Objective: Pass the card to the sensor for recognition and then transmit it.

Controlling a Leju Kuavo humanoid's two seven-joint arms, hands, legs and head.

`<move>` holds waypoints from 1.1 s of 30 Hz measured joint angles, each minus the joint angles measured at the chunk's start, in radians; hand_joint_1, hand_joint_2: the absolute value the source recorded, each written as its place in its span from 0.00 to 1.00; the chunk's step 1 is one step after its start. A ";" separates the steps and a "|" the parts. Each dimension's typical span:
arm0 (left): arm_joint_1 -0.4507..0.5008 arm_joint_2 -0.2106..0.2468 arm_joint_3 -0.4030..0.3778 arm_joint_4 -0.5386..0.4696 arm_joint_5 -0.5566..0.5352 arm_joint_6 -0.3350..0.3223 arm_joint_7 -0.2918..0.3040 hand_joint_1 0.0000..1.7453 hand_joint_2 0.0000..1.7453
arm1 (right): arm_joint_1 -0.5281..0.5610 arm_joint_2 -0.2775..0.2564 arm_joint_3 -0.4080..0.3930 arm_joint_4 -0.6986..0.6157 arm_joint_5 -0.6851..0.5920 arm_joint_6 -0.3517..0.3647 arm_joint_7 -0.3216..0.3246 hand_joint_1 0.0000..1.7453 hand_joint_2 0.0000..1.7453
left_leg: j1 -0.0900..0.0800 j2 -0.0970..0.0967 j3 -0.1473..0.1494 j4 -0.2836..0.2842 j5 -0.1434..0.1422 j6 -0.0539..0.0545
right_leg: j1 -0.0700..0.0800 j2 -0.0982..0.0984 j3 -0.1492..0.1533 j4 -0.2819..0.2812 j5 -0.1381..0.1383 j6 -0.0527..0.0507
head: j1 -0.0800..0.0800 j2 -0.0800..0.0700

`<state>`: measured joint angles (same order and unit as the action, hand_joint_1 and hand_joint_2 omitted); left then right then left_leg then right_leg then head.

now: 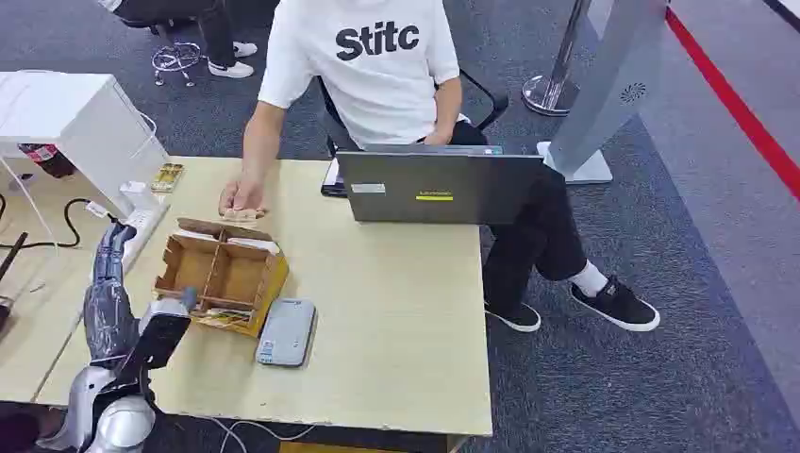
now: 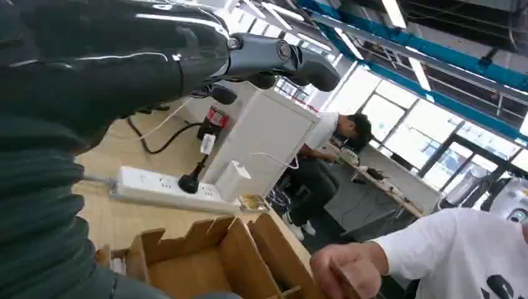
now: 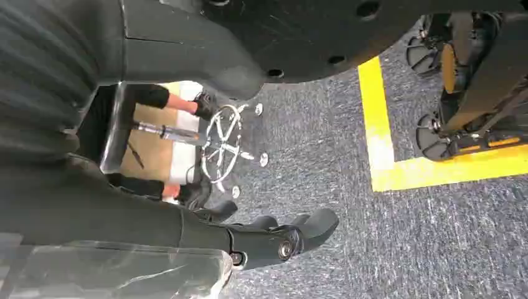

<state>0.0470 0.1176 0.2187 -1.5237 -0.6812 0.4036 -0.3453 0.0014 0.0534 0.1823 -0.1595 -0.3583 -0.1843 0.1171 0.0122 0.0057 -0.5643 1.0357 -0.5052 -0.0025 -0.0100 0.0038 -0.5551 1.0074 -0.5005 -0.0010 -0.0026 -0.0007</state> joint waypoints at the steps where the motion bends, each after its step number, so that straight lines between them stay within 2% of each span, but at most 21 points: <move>1: -0.011 0.013 -0.012 0.010 -0.029 0.003 0.011 0.00 1.00 | -0.001 0.000 0.004 0.000 0.004 0.003 0.002 0.00 1.00 | 0.000 0.000 0.000 0.000 0.000 0.000 | 0.000 0.000 0.000 0.000 0.000 0.000 | 0.000 0.000; 12: -0.143 0.178 -0.144 0.120 -0.331 0.034 0.144 0.00 1.00 | -0.009 -0.002 0.052 0.000 0.040 0.018 0.022 0.00 1.00 | 0.000 0.000 0.000 0.000 0.001 0.000 | 0.000 0.000 0.000 0.001 0.001 0.000 | 0.000 0.000; 16: -0.159 0.214 -0.167 0.134 -0.392 0.040 0.172 0.00 1.00 | -0.010 -0.002 0.063 0.000 0.046 0.027 0.027 0.00 1.00 | 0.000 0.000 -0.001 0.000 0.002 0.000 | 0.000 0.001 -0.001 0.001 0.001 0.000 | 0.001 0.000; 17: -0.167 0.231 -0.179 0.142 -0.416 0.045 0.184 0.05 1.00 | -0.012 -0.002 0.069 0.000 0.051 0.027 0.029 0.00 1.00 | 0.000 0.000 -0.001 0.000 0.002 0.000 | 0.000 0.000 -0.001 0.001 0.001 0.000 | 0.002 0.000; 19: -0.179 0.259 -0.196 0.154 -0.467 0.055 0.208 0.05 1.00 | -0.013 -0.002 0.076 0.000 0.058 0.030 0.035 0.00 1.00 | 0.000 0.000 0.000 0.000 0.002 0.000 | 0.000 0.000 -0.001 0.001 0.001 0.000 | 0.001 0.000; 20: -0.183 0.272 -0.206 0.159 -0.496 0.056 0.223 1.00 1.00 | -0.013 -0.002 0.079 0.000 0.061 0.032 0.040 0.00 1.00 | 0.000 0.000 0.000 0.000 0.002 0.000 | 0.000 0.001 -0.001 0.001 0.001 0.000 | 0.001 0.000; 24: -0.191 0.313 -0.233 0.176 -0.569 0.053 0.266 1.00 1.00 | -0.013 -0.002 0.095 0.000 0.073 0.037 0.053 0.00 1.00 | 0.000 0.000 0.000 0.000 0.002 0.000 | 0.000 0.001 -0.001 0.001 0.001 0.000 | 0.001 0.000; 33: -0.192 0.340 -0.250 0.189 -0.561 0.056 0.276 1.00 1.00 | -0.013 -0.002 0.106 0.000 0.076 0.037 0.052 0.00 1.00 | 0.000 0.000 -0.001 0.000 0.002 0.000 | 0.000 0.001 -0.001 0.001 0.001 0.000 | 0.001 0.000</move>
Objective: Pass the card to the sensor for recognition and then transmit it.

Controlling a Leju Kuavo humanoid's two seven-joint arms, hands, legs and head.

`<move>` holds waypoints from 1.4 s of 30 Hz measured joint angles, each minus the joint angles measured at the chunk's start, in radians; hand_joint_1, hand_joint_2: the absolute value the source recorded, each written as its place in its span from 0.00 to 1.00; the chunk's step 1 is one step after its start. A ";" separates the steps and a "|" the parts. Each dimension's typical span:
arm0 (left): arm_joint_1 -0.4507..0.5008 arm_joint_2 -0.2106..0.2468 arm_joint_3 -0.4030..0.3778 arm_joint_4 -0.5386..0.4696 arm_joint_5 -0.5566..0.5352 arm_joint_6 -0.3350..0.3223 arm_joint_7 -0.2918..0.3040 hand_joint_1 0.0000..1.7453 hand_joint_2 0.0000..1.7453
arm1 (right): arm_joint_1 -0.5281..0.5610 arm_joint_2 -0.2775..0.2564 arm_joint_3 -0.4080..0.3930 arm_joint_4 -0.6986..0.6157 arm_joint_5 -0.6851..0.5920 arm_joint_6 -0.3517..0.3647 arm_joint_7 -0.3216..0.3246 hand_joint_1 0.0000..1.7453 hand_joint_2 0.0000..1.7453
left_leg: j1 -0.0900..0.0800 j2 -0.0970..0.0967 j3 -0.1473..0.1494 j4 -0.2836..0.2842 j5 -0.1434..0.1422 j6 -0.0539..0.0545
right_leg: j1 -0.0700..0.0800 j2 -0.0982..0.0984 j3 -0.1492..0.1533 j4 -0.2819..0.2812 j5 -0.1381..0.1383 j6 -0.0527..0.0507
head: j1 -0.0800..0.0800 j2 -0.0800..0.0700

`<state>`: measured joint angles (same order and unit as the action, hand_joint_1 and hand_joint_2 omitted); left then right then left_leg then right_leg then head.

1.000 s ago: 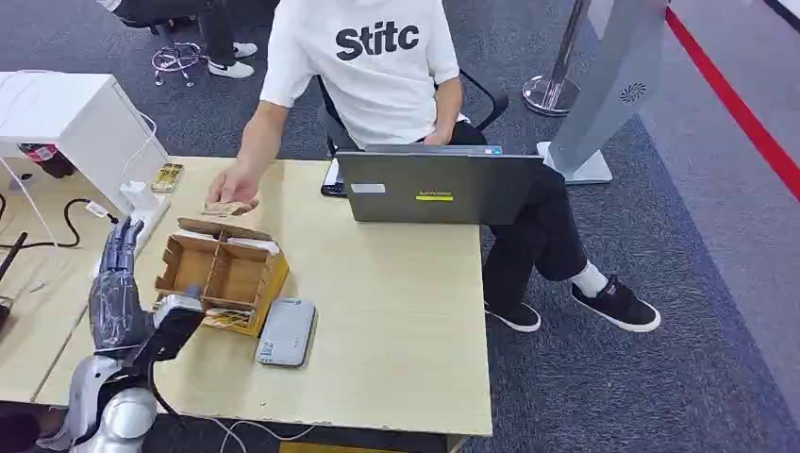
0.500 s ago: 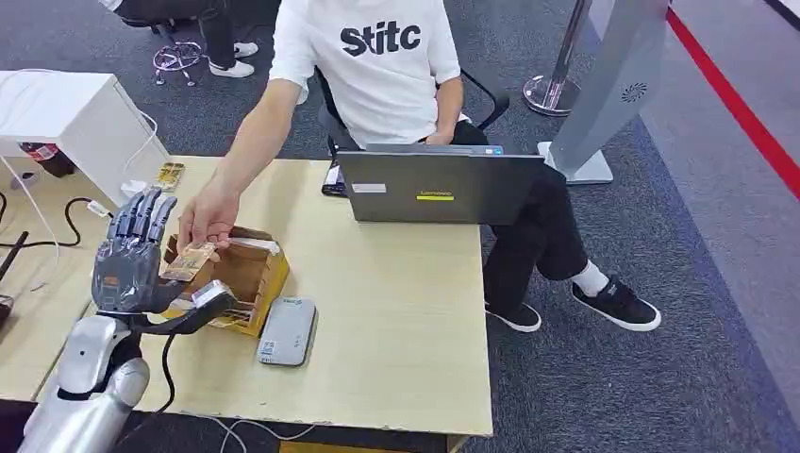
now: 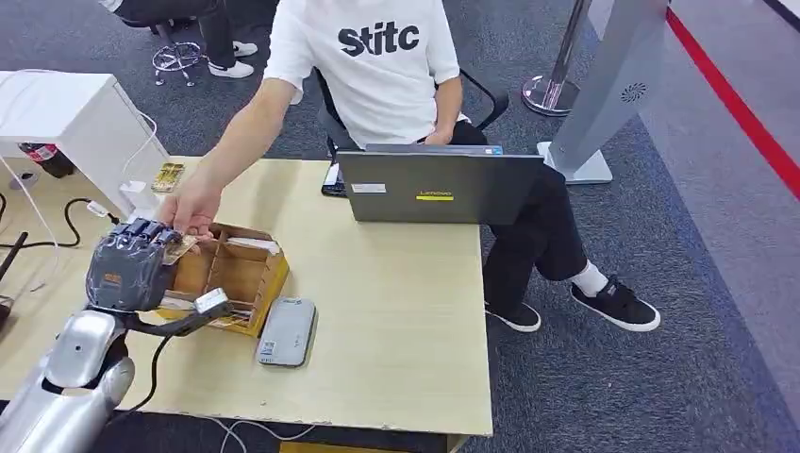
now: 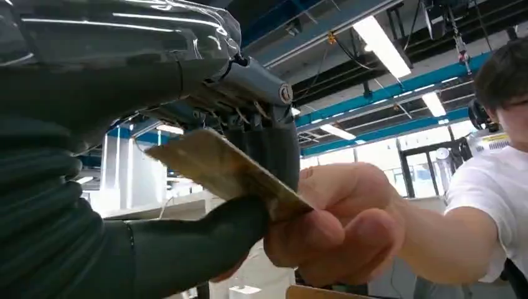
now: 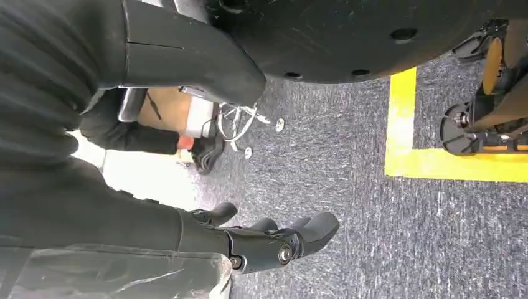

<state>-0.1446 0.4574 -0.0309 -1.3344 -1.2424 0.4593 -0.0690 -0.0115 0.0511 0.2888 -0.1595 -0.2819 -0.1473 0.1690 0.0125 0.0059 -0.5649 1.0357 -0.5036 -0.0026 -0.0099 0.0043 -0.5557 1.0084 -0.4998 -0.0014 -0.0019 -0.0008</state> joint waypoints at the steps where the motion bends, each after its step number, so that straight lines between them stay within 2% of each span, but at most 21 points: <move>1: -0.001 -0.002 0.000 0.000 0.009 0.002 0.000 1.00 1.00 | 0.000 0.000 0.001 0.000 0.000 -0.001 0.000 0.00 1.00 | 0.000 0.000 0.000 0.000 0.000 0.000 | 0.000 0.000 0.000 0.000 0.000 0.000 | 0.000 0.000; 15: -0.006 -0.089 -0.066 -0.033 0.006 0.011 -0.002 1.00 1.00 | -0.001 0.000 0.002 0.000 -0.008 -0.008 0.000 0.00 1.00 | 0.000 0.000 0.000 0.001 0.000 0.000 | 0.000 0.000 0.000 0.000 0.000 0.000 | 0.000 0.000; 19: -0.004 -0.132 -0.137 -0.082 -0.043 0.005 -0.021 1.00 1.00 | -0.001 0.000 0.002 0.000 -0.018 -0.011 0.000 0.00 1.00 | -0.001 -0.001 0.000 0.001 0.000 0.001 | 0.000 -0.001 0.000 0.000 0.000 0.000 | 0.000 0.000; 23: -0.008 -0.174 -0.294 -0.124 -0.050 -0.076 -0.014 1.00 1.00 | -0.001 0.000 0.002 0.000 -0.031 -0.011 -0.015 0.00 1.00 | -0.001 -0.001 0.000 0.001 0.000 0.001 | -0.001 -0.001 0.001 -0.001 0.001 0.001 | 0.000 0.000; 28: -0.029 -0.192 -0.445 -0.131 -0.016 -0.239 0.030 1.00 1.00 | -0.001 0.000 0.001 0.000 -0.043 -0.011 -0.024 0.00 1.00 | -0.001 -0.001 0.000 0.001 0.000 0.001 | -0.002 -0.001 0.000 -0.001 0.001 0.001 | 0.000 0.000; 32: -0.055 -0.190 -0.494 -0.119 0.005 -0.327 0.055 1.00 1.00 | -0.001 0.000 0.002 0.000 -0.046 -0.011 -0.024 0.00 1.00 | -0.001 -0.001 0.000 0.001 0.001 0.001 | -0.002 -0.001 0.000 0.000 0.001 0.001 | 0.000 0.000; 36: -0.073 -0.183 -0.513 -0.102 0.013 -0.345 0.056 1.00 1.00 | 0.000 0.000 0.001 0.002 -0.050 -0.010 -0.024 0.00 1.00 | -0.001 -0.001 0.000 0.001 0.001 0.001 | -0.002 -0.001 0.000 0.001 0.001 0.001 | 0.000 0.000; 42: -0.097 -0.164 -0.524 -0.074 -0.031 -0.400 0.131 1.00 1.00 | 0.000 0.000 0.001 0.004 -0.054 -0.008 -0.019 0.00 1.00 | -0.001 -0.001 0.000 0.001 0.001 0.001 | -0.002 -0.001 0.000 0.001 0.001 0.001 | 0.000 0.000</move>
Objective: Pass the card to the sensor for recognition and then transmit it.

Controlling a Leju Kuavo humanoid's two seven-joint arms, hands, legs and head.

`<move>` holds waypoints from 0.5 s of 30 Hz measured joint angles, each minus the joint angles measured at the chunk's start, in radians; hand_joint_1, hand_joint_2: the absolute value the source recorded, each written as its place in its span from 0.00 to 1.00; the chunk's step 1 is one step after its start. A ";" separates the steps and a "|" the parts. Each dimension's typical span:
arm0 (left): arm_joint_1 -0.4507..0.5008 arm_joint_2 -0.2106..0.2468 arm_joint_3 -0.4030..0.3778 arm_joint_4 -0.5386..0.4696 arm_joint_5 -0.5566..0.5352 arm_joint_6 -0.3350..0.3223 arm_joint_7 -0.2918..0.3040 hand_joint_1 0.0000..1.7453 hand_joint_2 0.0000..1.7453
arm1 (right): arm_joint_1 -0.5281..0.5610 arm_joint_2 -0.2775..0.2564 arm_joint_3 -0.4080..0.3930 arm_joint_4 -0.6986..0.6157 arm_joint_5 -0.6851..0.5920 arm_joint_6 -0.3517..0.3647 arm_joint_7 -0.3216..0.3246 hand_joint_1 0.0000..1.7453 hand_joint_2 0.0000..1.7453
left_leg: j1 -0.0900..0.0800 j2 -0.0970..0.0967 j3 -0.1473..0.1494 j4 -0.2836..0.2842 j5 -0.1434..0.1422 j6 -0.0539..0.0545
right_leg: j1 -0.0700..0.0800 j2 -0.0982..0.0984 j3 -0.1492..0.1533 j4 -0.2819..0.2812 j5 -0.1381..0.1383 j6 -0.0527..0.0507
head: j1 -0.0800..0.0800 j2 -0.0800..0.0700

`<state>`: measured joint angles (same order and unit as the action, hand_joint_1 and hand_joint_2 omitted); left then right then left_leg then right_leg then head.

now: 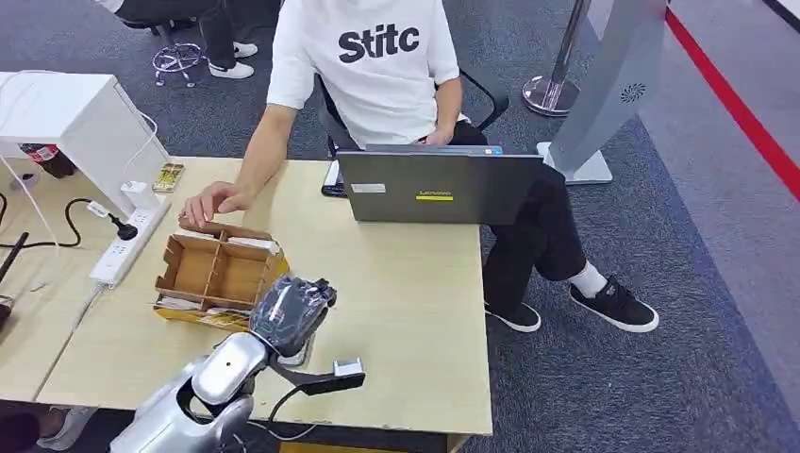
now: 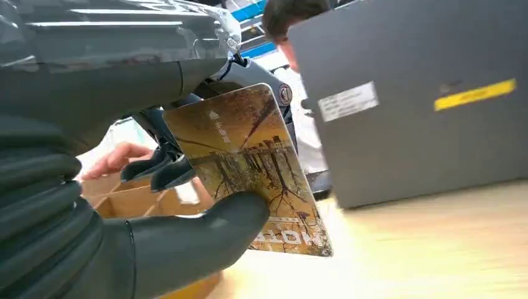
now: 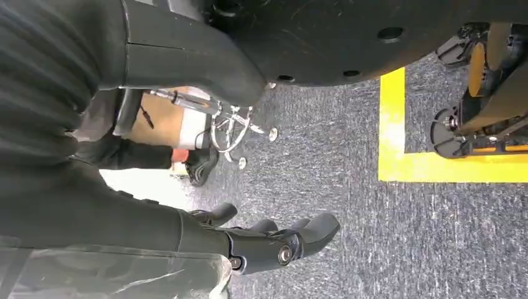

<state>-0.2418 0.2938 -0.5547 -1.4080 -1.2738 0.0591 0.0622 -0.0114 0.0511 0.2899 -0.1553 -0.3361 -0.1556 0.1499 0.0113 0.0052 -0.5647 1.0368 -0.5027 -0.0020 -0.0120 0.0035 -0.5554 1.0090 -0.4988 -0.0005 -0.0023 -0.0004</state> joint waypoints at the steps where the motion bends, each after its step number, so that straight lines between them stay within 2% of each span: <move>1: -0.004 0.004 0.000 0.005 -0.006 -0.005 0.011 1.00 1.00 | 0.000 0.000 0.000 0.000 -0.001 0.000 0.000 0.00 1.00 | 0.000 0.000 0.000 0.000 0.000 0.000 | 0.000 0.000 0.000 0.000 0.000 0.000 | 0.000 0.000; 7: -0.013 0.022 0.000 0.023 -0.013 -0.008 0.032 1.00 1.00 | 0.001 0.000 0.000 0.001 -0.002 0.000 0.002 0.00 1.00 | 0.000 0.000 0.000 0.000 0.000 0.000 | 0.000 0.000 0.000 0.000 0.000 0.000 | 0.000 0.000; 11: -0.017 0.035 0.000 0.030 -0.009 -0.040 0.061 1.00 1.00 | 0.001 0.000 0.000 0.002 -0.007 -0.001 0.002 0.00 1.00 | 0.000 0.000 0.000 0.000 0.000 0.000 | 0.000 0.000 0.000 0.000 0.000 0.000 | 0.000 0.000; 15: -0.021 0.045 0.000 0.049 0.006 -0.069 0.061 1.00 1.00 | 0.001 0.000 0.000 0.002 -0.008 -0.001 0.003 0.00 1.00 | 0.000 0.000 0.000 0.000 0.000 0.000 | 0.000 0.000 0.000 0.000 0.000 0.000 | 0.000 0.000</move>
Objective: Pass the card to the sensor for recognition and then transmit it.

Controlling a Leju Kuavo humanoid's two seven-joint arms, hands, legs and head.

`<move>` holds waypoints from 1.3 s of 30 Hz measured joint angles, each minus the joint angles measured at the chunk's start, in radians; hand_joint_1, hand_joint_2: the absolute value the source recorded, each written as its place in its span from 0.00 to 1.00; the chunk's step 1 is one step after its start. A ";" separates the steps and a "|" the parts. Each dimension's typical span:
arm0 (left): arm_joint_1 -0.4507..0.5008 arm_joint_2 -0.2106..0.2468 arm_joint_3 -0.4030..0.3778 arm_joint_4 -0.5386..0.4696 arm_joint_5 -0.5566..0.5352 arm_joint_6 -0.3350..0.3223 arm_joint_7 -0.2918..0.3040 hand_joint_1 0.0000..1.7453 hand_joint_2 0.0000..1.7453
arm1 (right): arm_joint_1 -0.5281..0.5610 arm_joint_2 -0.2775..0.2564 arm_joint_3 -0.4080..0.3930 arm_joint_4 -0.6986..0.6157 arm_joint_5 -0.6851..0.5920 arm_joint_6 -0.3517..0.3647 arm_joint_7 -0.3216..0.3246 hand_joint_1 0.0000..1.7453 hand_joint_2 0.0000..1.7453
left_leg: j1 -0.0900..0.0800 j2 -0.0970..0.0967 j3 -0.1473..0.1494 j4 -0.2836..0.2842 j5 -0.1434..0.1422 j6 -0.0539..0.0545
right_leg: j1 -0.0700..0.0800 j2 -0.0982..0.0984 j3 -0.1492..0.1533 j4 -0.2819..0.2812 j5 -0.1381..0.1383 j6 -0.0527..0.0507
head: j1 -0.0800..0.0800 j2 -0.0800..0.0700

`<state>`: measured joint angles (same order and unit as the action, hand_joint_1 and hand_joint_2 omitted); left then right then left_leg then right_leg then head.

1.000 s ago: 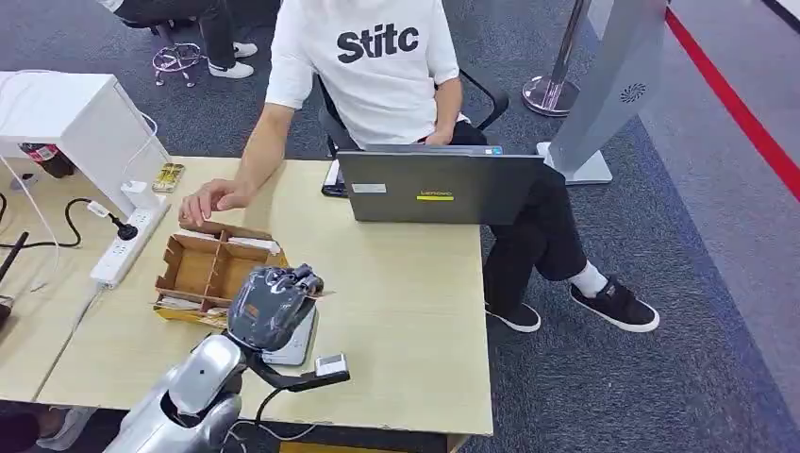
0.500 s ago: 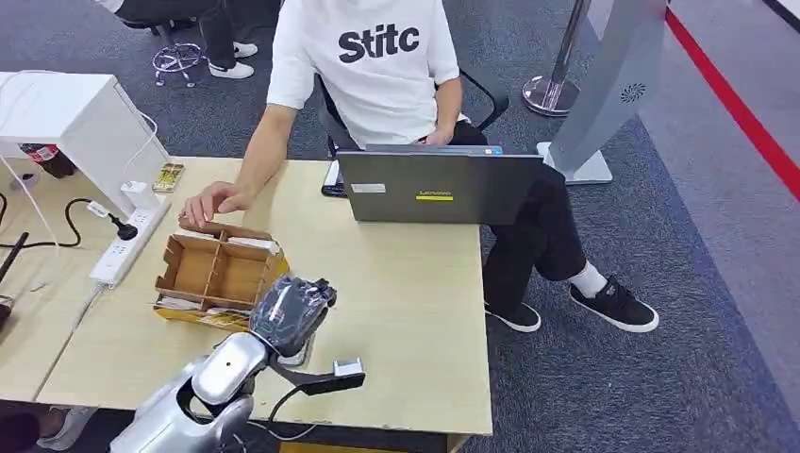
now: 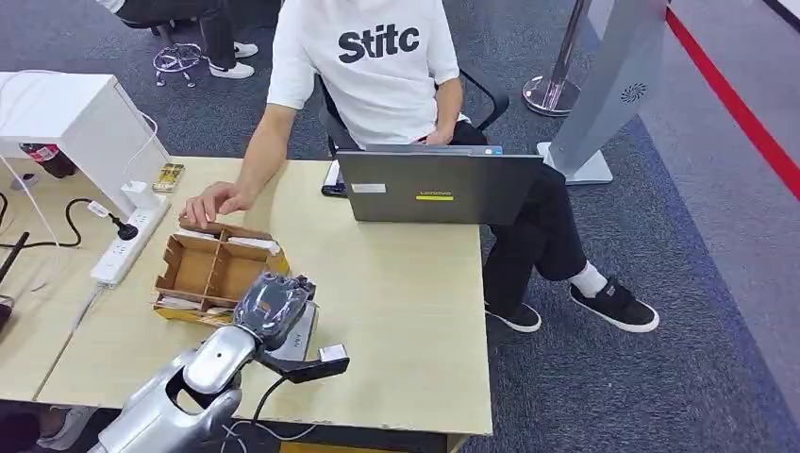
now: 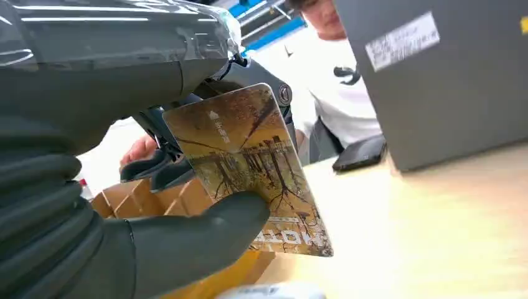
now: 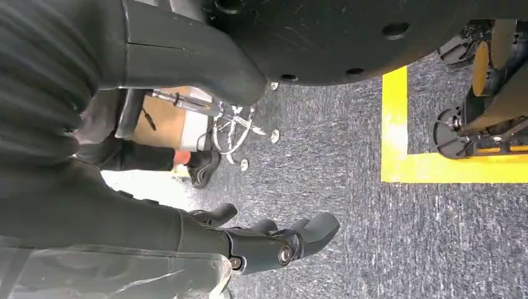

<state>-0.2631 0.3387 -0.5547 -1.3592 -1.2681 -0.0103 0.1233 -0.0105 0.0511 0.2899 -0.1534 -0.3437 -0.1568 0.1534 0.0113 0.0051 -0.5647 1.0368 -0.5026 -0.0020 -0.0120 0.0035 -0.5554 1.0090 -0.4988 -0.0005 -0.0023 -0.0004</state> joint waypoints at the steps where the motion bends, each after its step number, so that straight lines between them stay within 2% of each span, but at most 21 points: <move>1: 0.000 0.001 0.000 0.006 0.010 -0.006 -0.006 1.00 1.00 | 0.000 0.000 0.000 0.000 0.000 0.000 0.000 0.00 1.00 | 0.000 0.000 0.000 0.000 0.000 0.000 | 0.000 0.000 0.000 0.000 0.000 0.000 | 0.000 0.000; 8: -0.002 0.003 0.000 0.050 0.103 -0.039 -0.068 1.00 1.00 | 0.000 0.000 0.000 0.000 0.000 0.001 0.000 0.00 1.00 | 0.000 0.000 0.000 0.000 0.000 0.000 | 0.000 0.000 0.000 0.000 0.000 0.000 | 0.000 0.000; 15: -0.025 0.004 -0.008 0.086 0.153 -0.044 -0.095 1.00 1.00 | 0.000 0.000 0.000 0.001 0.001 0.002 0.002 0.00 1.00 | 0.000 0.000 0.001 0.000 0.000 0.000 | 0.000 0.000 0.001 0.000 0.000 0.000 | 0.000 0.000; 18: -0.026 0.002 -0.009 0.093 0.156 -0.001 -0.100 1.00 1.00 | 0.000 0.000 0.000 0.001 -0.001 0.002 0.002 0.00 1.00 | 0.000 0.000 0.001 0.000 0.001 0.000 | 0.000 0.000 0.001 0.000 0.001 -0.001 | 0.000 0.000; 22: -0.025 -0.016 -0.009 0.094 0.132 0.094 -0.092 1.00 1.00 | 0.000 0.000 0.000 0.001 -0.007 0.001 0.002 0.00 1.00 | 0.000 0.000 0.001 0.000 0.001 0.000 | 0.000 0.000 0.001 0.000 0.001 -0.001 | 0.000 0.000; 27: -0.024 -0.037 0.005 0.076 0.020 0.268 -0.060 1.00 1.00 | 0.000 0.000 0.000 0.003 -0.008 0.001 0.001 0.00 1.00 | 0.000 0.000 0.001 0.000 0.001 0.000 | 0.000 0.000 0.001 0.000 0.001 -0.001 | 0.000 0.000; 30: -0.031 -0.033 0.036 0.057 -0.006 0.338 -0.051 1.00 1.00 | 0.001 0.000 0.002 0.003 -0.003 0.000 0.001 0.00 1.00 | 0.000 0.000 0.001 0.000 0.001 0.000 | 0.000 0.000 0.001 0.000 0.001 -0.001 | 0.000 0.000; 33: -0.041 -0.022 0.085 0.040 -0.017 0.383 -0.052 1.00 1.00 | 0.001 0.000 0.008 0.003 0.000 -0.002 0.001 0.00 1.00 | 0.000 0.000 0.001 0.000 0.001 0.000 | 0.000 0.000 0.001 0.000 0.001 -0.001 | 0.000 0.000; 39: -0.049 -0.010 0.139 0.019 -0.025 0.405 -0.049 1.00 1.00 | 0.001 0.000 0.013 0.003 0.002 -0.002 0.001 0.00 1.00 | 0.000 0.000 0.001 0.000 0.001 -0.001 | 0.000 0.000 0.001 0.001 0.001 -0.001 | 0.000 0.000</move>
<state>-0.3120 0.3285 -0.4159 -1.3397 -1.2932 0.3951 0.0740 -0.0098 0.0511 0.3029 -0.1499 -0.3414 -0.1587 0.1541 0.0115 0.0048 -0.5640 1.0367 -0.5012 -0.0026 -0.0119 0.0034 -0.5544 1.0100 -0.4979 -0.0014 -0.0023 -0.0008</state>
